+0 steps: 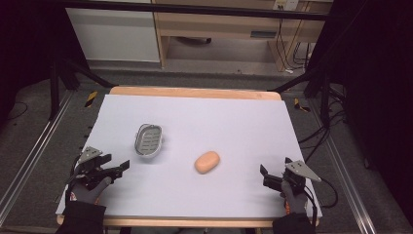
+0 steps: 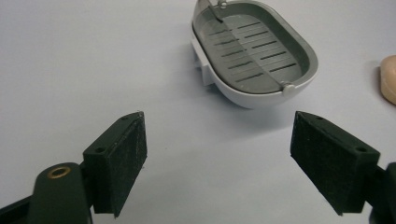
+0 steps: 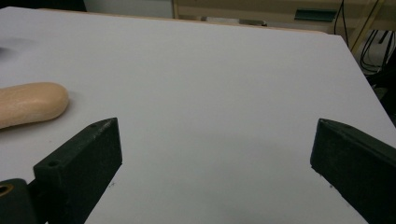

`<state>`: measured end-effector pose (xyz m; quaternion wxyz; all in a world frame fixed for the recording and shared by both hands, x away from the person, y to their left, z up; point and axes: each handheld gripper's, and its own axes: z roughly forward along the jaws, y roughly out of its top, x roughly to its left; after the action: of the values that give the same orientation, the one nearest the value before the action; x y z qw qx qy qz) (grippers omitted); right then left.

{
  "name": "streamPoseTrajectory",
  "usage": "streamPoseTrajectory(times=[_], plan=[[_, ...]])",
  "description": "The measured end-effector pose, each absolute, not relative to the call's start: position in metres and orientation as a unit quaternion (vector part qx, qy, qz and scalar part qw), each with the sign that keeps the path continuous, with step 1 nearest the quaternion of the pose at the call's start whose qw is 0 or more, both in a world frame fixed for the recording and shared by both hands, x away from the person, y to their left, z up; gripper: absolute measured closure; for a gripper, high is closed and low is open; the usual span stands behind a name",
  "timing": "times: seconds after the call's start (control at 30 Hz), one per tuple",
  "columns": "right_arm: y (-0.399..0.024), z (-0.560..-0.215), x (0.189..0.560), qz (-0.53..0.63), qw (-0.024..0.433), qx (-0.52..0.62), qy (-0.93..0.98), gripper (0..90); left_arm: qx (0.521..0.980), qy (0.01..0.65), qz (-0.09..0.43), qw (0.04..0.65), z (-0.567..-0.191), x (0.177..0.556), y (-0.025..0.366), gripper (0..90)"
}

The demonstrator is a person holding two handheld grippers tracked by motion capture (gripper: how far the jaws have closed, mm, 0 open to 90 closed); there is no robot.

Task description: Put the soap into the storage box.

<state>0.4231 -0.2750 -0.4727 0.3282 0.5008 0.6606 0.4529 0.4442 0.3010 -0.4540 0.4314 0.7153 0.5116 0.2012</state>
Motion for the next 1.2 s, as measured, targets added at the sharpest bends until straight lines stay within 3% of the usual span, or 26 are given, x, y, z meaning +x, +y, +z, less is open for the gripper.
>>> streamPoseTrajectory(times=[1.2], plan=[[-0.274, -0.484, 0.423, 0.463, 0.299, 0.503, 0.665, 2.4, 0.755, 0.448, 0.194, 0.438, -0.439, 0.432, 0.245, 18.3]])
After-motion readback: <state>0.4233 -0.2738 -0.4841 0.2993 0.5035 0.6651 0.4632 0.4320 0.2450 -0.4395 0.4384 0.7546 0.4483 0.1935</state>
